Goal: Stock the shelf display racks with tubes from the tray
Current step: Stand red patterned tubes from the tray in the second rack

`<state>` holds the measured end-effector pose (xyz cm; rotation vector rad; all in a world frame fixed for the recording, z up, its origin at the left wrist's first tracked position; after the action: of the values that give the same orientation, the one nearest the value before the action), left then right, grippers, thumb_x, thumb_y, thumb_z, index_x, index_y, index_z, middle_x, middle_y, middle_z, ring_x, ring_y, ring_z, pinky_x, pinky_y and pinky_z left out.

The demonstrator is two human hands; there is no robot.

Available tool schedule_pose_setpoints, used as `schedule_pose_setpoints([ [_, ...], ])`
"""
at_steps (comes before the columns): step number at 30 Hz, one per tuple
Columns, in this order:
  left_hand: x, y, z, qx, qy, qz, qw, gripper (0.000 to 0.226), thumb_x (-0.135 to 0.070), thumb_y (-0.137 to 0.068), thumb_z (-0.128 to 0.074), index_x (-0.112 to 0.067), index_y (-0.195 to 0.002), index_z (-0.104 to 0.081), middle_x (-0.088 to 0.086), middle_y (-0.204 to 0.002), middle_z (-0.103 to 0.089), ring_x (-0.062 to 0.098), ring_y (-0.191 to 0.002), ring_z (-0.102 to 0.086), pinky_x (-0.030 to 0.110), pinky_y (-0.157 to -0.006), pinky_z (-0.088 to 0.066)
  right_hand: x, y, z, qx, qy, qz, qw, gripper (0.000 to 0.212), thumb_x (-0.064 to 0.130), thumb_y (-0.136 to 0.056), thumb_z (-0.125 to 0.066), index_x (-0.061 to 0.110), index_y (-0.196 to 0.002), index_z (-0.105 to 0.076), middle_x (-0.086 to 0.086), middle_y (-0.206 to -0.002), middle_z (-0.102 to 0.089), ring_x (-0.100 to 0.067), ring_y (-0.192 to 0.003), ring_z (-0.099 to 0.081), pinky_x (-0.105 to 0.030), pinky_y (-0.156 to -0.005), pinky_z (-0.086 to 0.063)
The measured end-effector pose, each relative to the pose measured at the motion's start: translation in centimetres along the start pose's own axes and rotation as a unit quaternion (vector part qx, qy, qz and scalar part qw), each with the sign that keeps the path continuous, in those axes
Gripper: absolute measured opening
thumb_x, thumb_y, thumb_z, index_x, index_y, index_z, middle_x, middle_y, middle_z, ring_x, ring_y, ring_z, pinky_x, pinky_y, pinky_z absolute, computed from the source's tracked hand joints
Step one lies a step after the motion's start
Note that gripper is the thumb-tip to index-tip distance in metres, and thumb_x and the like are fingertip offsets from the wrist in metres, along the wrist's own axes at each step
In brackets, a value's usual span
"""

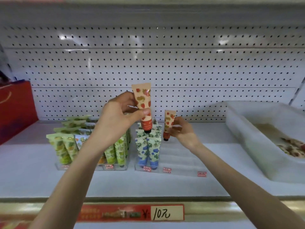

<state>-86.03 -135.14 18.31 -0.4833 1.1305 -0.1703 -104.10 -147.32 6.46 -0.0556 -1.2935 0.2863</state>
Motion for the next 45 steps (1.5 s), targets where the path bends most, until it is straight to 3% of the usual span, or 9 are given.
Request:
schedule_pose_setpoints([
  [6, 0.9, -0.3, 0.9, -0.006, 0.013, -0.010, 1.000, 0.022, -0.018, -0.075, -0.074, -0.017, -0.095, -0.062, -0.007, -0.092, -0.069, 0.001, -0.081, -0.064, 0.016, -0.075, -0.052, -1.1, -0.7, -1.0, 0.013, 0.038, -0.006, 0.999, 0.026, 0.005, -0.082, -0.069, 0.011, -0.101, -0.052, -0.001, -0.093, -0.060, -0.024, -0.091, -0.061, -0.042, -0.086, -0.053],
  [14, 1.3, -0.5, 0.8, -0.004, 0.033, 0.004, 0.999, 0.023, -0.018, -0.074, -0.074, -0.024, -0.091, -0.060, -0.010, -0.088, -0.069, 0.002, -0.081, -0.065, 0.032, -0.081, -0.055, -1.8, -0.8, -1.1, 0.024, 0.084, 0.028, 0.996, 0.029, 0.005, -0.083, -0.067, 0.006, -0.110, -0.054, -0.003, -0.098, -0.058, -0.023, -0.093, -0.061, -0.021, -0.076, -0.045],
  [17, 1.4, -0.6, 0.4, -0.003, 0.030, 0.002, 1.000, 0.023, -0.018, -0.075, -0.074, -0.026, -0.090, -0.057, -0.010, -0.090, -0.068, 0.001, -0.080, -0.065, 0.028, -0.077, -0.056, -1.7, -0.9, -0.9, 0.030, 0.088, 0.033, 0.995, 0.033, 0.005, -0.083, -0.068, 0.003, -0.113, -0.054, -0.004, -0.099, -0.058, -0.020, -0.092, -0.060, -0.013, -0.074, -0.046],
  [23, 1.8, -0.4, -0.5, 0.005, 0.025, 0.004, 1.000, 0.021, -0.020, -0.075, -0.073, -0.024, -0.091, -0.059, -0.010, -0.090, -0.069, 0.000, -0.083, -0.064, 0.017, -0.074, -0.052, -1.2, -0.6, 0.3, 0.048, 0.066, 0.019, 0.996, 0.030, 0.010, -0.083, -0.069, 0.013, -0.108, -0.052, -0.004, -0.106, -0.059, -0.019, -0.098, -0.060, -0.027, -0.089, -0.049],
  [28, 1.4, -0.2, -1.3, 0.013, 0.029, -0.003, 1.000, 0.022, -0.018, -0.076, -0.073, -0.025, -0.092, -0.059, -0.012, -0.092, -0.069, -0.001, -0.084, -0.065, 0.013, -0.076, -0.050, 1.6, 0.1, 2.4, -0.047, 0.030, 0.074, 0.996, 0.022, 0.006, -0.090, -0.058, 0.004, -0.112, -0.056, -0.012, -0.118, -0.058, -0.016, -0.101, -0.055, -0.004, -0.075, -0.043],
  [30, 0.9, -0.3, -1.5, 0.014, 0.042, -0.003, 0.999, 0.022, -0.015, -0.076, -0.072, -0.022, -0.093, -0.060, -0.009, -0.093, -0.070, 0.000, -0.084, -0.065, 0.015, -0.077, -0.051, 4.0, 0.8, 3.1, -0.069, 0.021, 0.109, 0.991, 0.014, 0.013, -0.094, -0.053, 0.010, -0.106, -0.059, -0.004, -0.109, -0.062, -0.014, -0.099, -0.058, -0.006, -0.078, -0.043],
  [35, -0.1, -0.5, -2.8, 0.016, 0.051, -0.020, 0.998, 0.027, -0.015, -0.074, -0.075, -0.015, -0.099, -0.063, -0.010, -0.095, -0.071, 0.002, -0.092, -0.064, 0.023, -0.091, -0.045, 9.2, 3.7, 2.2, 0.061, -0.008, 0.174, 0.983, 0.021, 0.043, -0.086, -0.049, 0.027, -0.092, -0.061, 0.011, -0.092, -0.068, -0.004, -0.093, -0.065, -0.024, -0.088, -0.051],
  [42, 0.1, -1.0, -4.3, 0.013, 0.014, -0.045, 0.999, 0.028, -0.027, -0.069, -0.078, -0.025, -0.093, -0.064, -0.010, -0.093, -0.070, 0.005, -0.098, -0.062, 0.035, -0.090, -0.049, 10.0, 5.3, 1.7, 0.070, 0.013, 0.204, 0.976, 0.012, 0.018, -0.083, -0.067, 0.024, -0.089, -0.060, 0.000, -0.093, -0.068, -0.012, -0.088, -0.065, -0.025, -0.079, -0.055],
  [45, -0.2, -0.9, -4.6, 0.016, -0.022, -0.057, 0.998, 0.021, -0.028, -0.077, -0.073, -0.028, -0.094, -0.060, -0.014, -0.097, -0.067, 0.000, -0.099, -0.059, 0.022, -0.088, -0.045, 9.7, 5.4, 1.9, 0.069, 0.024, 0.200, 0.977, 0.008, 0.015, -0.085, -0.066, 0.020, -0.089, -0.060, 0.006, -0.084, -0.066, -0.005, -0.079, -0.063, -0.016, -0.069, -0.050],
])
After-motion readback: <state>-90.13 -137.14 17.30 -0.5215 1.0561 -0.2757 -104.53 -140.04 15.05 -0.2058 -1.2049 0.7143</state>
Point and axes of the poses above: each hand's wrist, its own y-axis away from the middle knuckle, its own z-axis out of the back of the hand, x = y × z, the point moved 4 cm from there along -y, towards the middle knuckle
